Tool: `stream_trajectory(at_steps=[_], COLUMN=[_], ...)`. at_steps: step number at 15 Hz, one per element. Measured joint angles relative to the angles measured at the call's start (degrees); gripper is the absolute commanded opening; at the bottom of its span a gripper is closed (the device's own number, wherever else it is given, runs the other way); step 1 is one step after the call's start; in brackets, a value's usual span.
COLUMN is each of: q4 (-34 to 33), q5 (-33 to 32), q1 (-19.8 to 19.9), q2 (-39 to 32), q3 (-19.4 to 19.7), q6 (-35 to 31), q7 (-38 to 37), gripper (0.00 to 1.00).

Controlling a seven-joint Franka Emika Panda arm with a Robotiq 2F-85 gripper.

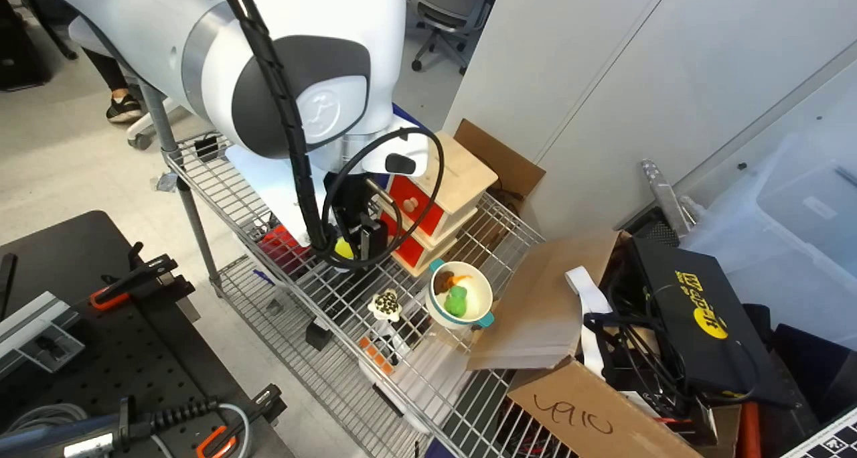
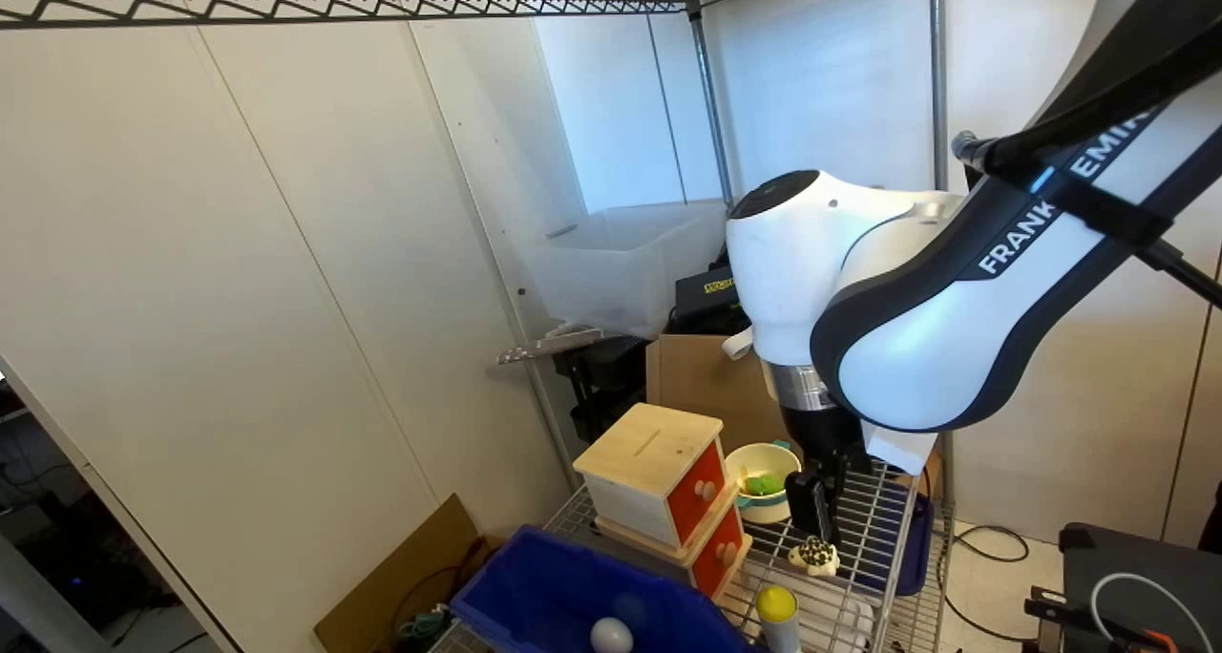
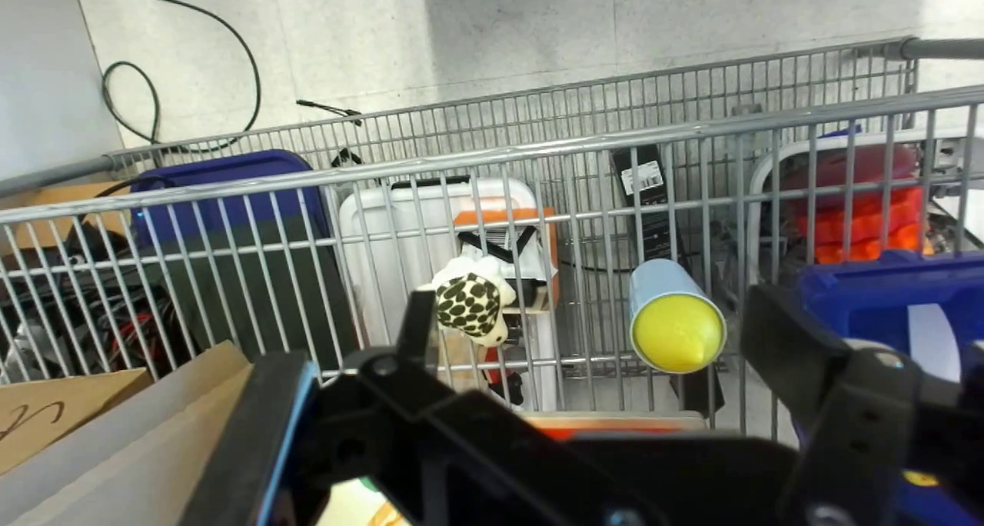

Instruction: Open the top drawer

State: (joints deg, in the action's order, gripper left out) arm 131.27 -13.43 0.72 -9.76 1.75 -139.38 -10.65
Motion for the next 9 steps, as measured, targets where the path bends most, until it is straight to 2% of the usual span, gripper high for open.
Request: stream_trajectory(at_steps=[5, 9], q4=[0.0, 0.0], q5=[3.4, 3.8], q1=[0.0, 0.0], q2=[-0.1, -0.1], q3=[-0.1, -0.1], q6=[0.0, 0.0], q7=[2.9, 3.4], gripper=[1.00, 1.00])
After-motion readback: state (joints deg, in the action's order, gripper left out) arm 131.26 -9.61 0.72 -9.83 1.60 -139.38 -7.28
